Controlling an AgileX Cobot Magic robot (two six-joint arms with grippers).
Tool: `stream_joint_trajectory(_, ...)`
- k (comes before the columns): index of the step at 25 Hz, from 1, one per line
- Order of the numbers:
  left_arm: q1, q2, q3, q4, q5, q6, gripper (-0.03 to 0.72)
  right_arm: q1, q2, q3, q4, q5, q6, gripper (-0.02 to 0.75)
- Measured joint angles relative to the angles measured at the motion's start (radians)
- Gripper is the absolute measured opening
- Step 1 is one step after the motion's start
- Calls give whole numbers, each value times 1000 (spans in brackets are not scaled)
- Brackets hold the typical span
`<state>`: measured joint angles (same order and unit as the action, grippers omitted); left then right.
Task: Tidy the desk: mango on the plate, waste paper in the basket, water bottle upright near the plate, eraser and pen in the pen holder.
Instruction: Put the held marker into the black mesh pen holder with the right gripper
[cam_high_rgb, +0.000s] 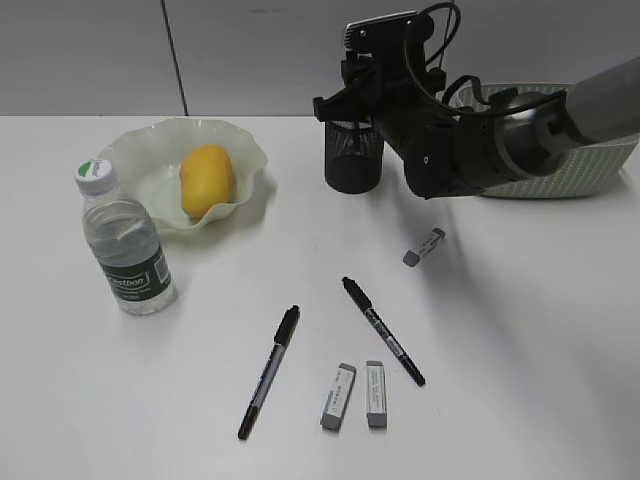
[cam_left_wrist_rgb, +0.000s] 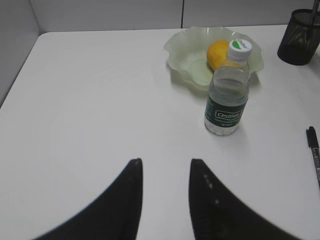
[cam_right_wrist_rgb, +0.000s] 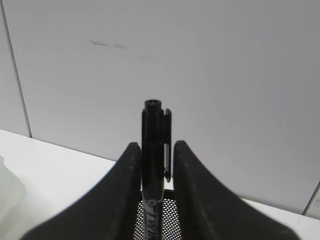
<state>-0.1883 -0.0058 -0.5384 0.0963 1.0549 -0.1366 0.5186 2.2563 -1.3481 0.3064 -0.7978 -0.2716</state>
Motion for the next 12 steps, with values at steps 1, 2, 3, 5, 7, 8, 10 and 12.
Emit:
stream_joint_trajectory(1,0,0,0,0,0,0,237,0,0,0,0,0,0,232)
stream_joint_trajectory(2,0,0,0,0,0,0,237,0,0,0,0,0,0,274)
stream_joint_trajectory(3,0,0,0,0,0,0,237,0,0,0,0,0,0,313)
stream_joint_trajectory(5,0,0,0,0,0,0,237,0,-2,0,1,1,0,407)
stream_joint_trajectory(7,0,0,0,0,0,0,237,0,-15,0,3,21,-8,457)
stream_joint_trajectory(8,0,0,0,0,0,0,237,0,-32,0,3,49,-17,473)
stream_joint_trajectory(10,0,0,0,0,0,0,237,0,-89,0,7,174,-41,489)
stream_joint_trajectory(12,0,0,0,0,0,0,237,0,-187,0,15,356,-64,491)
